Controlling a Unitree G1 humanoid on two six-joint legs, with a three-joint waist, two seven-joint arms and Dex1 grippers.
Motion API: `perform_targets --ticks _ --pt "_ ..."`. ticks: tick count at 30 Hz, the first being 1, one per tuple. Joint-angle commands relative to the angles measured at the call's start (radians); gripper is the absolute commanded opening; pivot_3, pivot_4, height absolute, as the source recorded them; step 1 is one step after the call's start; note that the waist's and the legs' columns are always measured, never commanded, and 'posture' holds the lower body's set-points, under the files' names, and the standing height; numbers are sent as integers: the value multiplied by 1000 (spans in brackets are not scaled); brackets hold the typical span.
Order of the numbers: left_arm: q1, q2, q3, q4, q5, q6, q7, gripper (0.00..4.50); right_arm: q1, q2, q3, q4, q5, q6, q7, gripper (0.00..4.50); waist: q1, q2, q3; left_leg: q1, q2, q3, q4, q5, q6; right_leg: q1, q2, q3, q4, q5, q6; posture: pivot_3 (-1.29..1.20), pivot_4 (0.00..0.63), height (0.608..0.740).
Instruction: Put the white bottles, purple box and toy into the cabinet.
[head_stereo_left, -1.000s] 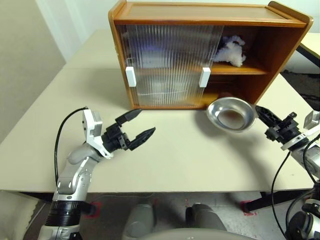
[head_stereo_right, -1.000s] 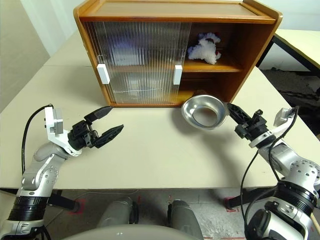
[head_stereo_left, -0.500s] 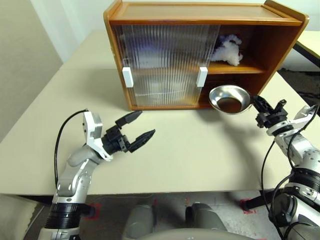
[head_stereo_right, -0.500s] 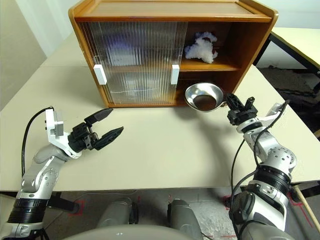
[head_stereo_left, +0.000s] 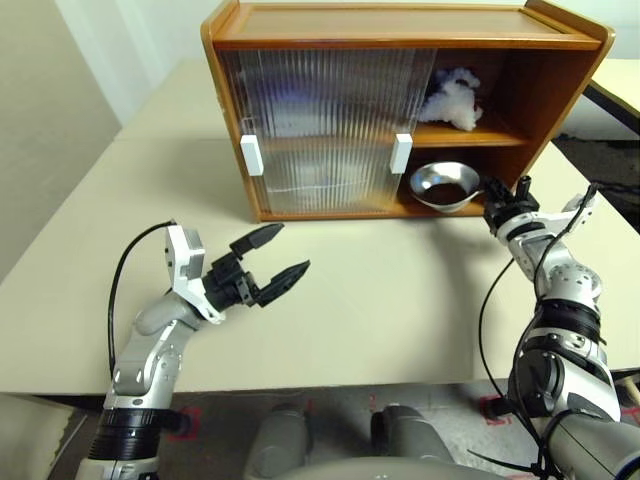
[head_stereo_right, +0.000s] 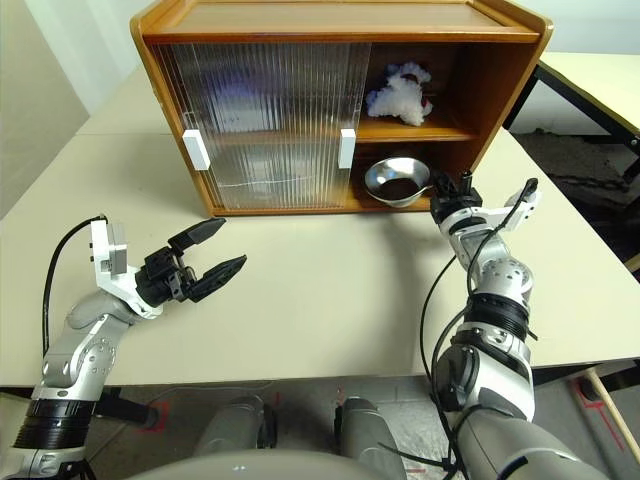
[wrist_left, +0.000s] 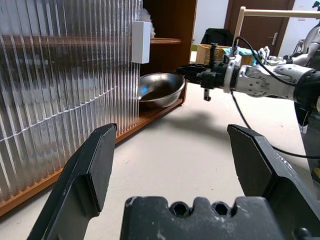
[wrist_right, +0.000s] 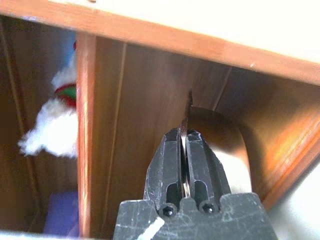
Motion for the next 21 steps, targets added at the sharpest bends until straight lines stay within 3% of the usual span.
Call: perform_targets --ticks 1,21 --pt "3 3 -1 -10 14 -8 3 4500 -37 10 -4 60 -21 -60 -13 4 -1 0 0 0 0 0 -1 0 0 0 0 0 0 0 0 195 0 740" --pt "-1 -3 -5 -5 24 -22 7 4500 -226 -14 -7 465 -126 -313 40 4 -2 1 0 2 0 1 -7 0 0 0 0 0 0 1 -2 211 0 740"
